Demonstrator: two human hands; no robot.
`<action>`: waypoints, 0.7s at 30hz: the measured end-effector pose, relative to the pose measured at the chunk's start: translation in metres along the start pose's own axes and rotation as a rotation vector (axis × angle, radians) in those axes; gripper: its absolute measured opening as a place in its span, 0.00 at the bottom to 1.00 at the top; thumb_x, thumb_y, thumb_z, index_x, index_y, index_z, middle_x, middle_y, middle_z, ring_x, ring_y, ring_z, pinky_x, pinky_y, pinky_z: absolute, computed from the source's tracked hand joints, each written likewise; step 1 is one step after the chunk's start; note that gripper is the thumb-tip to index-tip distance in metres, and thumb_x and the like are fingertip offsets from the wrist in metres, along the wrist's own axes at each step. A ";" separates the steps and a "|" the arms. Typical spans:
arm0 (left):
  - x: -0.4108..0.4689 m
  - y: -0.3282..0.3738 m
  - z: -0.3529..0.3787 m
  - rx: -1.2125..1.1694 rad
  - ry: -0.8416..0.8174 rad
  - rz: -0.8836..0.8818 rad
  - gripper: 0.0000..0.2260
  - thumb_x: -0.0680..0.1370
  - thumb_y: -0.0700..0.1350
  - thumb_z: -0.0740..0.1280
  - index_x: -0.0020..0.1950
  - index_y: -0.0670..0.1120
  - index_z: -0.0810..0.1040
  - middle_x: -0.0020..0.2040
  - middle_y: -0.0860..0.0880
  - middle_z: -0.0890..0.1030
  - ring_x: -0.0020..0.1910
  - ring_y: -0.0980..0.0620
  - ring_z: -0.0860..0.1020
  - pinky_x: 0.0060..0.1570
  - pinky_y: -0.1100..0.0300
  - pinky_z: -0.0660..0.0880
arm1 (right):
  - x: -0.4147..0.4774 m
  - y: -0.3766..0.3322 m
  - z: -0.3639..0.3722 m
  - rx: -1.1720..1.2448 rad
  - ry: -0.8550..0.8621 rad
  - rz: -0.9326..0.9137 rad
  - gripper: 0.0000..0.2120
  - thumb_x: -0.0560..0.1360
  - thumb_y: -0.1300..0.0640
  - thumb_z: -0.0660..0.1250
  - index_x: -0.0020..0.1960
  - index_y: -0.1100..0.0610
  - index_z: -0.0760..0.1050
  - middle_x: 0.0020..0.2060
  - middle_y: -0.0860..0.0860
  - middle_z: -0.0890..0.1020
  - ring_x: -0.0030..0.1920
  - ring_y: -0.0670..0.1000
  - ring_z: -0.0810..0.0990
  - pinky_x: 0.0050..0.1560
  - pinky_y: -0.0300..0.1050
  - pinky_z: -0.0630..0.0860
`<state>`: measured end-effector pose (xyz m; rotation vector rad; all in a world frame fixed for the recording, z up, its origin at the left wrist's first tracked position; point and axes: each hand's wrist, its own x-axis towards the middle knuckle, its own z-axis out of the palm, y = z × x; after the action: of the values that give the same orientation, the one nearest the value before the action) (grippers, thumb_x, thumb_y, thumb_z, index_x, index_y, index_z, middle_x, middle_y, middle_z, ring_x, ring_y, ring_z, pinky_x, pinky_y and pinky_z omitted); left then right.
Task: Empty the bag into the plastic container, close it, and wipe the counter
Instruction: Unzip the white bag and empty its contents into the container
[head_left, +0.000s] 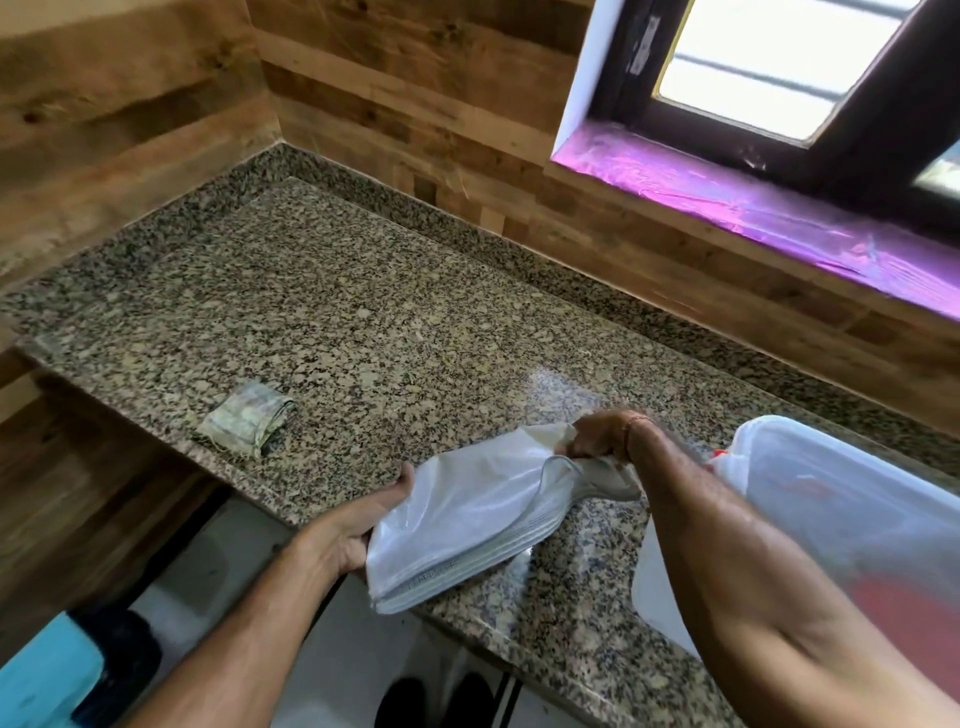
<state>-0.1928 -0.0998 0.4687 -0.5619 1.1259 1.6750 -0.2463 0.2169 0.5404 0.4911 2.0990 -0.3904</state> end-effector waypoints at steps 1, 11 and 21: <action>0.001 0.000 -0.002 0.005 0.028 -0.007 0.37 0.74 0.62 0.70 0.76 0.39 0.72 0.66 0.33 0.80 0.65 0.33 0.79 0.53 0.36 0.81 | 0.002 0.002 -0.001 0.027 0.023 -0.013 0.19 0.84 0.52 0.64 0.71 0.59 0.78 0.70 0.61 0.79 0.57 0.53 0.79 0.59 0.47 0.76; -0.003 0.012 -0.010 0.030 0.018 0.037 0.33 0.57 0.53 0.88 0.57 0.40 0.86 0.58 0.34 0.84 0.48 0.37 0.86 0.43 0.43 0.83 | -0.006 0.004 -0.012 0.158 0.120 -0.159 0.12 0.81 0.50 0.69 0.53 0.59 0.81 0.51 0.56 0.86 0.47 0.54 0.83 0.52 0.53 0.82; -0.064 0.119 0.099 0.299 -0.029 0.362 0.27 0.71 0.60 0.73 0.61 0.42 0.84 0.58 0.37 0.85 0.54 0.34 0.85 0.50 0.33 0.82 | -0.121 0.049 -0.098 0.394 0.506 -0.350 0.13 0.82 0.57 0.68 0.58 0.67 0.81 0.49 0.60 0.84 0.47 0.57 0.77 0.50 0.57 0.76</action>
<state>-0.2614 -0.0511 0.6131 -0.1477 1.4898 1.7625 -0.2323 0.2802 0.6907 0.4813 2.6197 -0.9795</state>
